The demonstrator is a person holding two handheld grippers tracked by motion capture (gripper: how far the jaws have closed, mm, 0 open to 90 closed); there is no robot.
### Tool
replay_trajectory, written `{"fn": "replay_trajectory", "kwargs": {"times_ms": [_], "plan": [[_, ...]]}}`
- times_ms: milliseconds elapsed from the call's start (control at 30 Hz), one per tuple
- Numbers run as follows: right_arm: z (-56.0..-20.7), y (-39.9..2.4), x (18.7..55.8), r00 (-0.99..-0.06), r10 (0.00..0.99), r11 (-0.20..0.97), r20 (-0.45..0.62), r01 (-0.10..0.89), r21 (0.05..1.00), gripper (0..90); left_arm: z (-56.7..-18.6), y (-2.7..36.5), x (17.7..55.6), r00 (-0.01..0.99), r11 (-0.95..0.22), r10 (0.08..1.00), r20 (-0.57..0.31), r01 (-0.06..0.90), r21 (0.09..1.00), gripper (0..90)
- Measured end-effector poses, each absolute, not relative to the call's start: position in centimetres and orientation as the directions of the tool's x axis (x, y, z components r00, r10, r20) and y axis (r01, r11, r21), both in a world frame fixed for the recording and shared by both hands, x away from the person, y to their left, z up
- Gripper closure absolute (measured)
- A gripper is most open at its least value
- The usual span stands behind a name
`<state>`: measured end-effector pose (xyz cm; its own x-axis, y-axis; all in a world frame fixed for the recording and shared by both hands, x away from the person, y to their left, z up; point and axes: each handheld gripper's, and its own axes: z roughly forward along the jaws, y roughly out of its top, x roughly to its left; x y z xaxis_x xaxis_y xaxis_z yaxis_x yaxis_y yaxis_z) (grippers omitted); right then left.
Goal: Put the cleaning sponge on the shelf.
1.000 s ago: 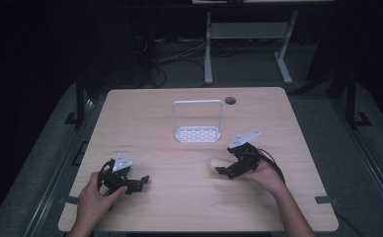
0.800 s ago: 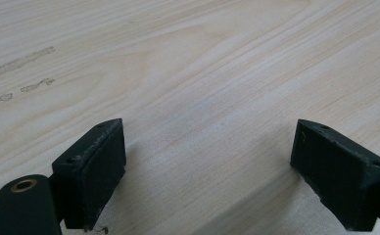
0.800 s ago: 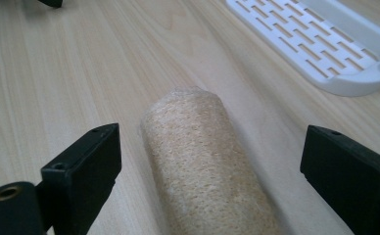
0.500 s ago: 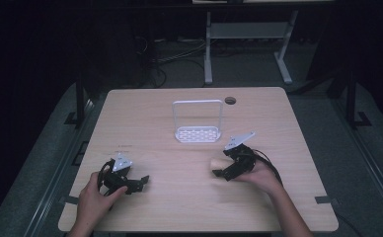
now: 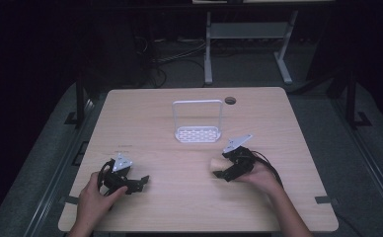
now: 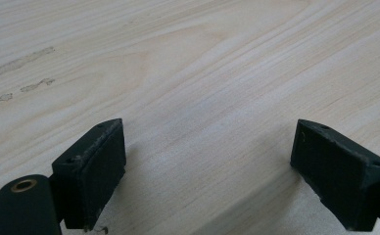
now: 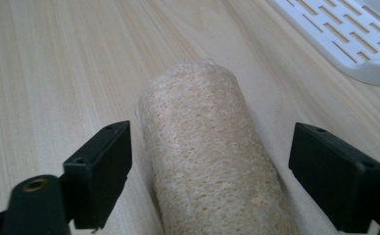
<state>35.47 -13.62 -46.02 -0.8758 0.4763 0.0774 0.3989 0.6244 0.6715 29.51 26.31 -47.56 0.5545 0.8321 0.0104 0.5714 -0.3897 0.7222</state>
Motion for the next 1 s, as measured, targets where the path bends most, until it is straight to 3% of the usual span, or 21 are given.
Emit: {"fn": "replay_trajectory", "kwargs": {"times_ms": [1000], "plan": [[-46.48, -13.69, 35.01, -0.882, 0.468, 0.646, 0.058, 0.386, 0.658, 37.0, -47.56, 26.31, 29.51, 0.554, -0.389, 0.832, 0.010, 0.571, 0.723, 12.7]]}}
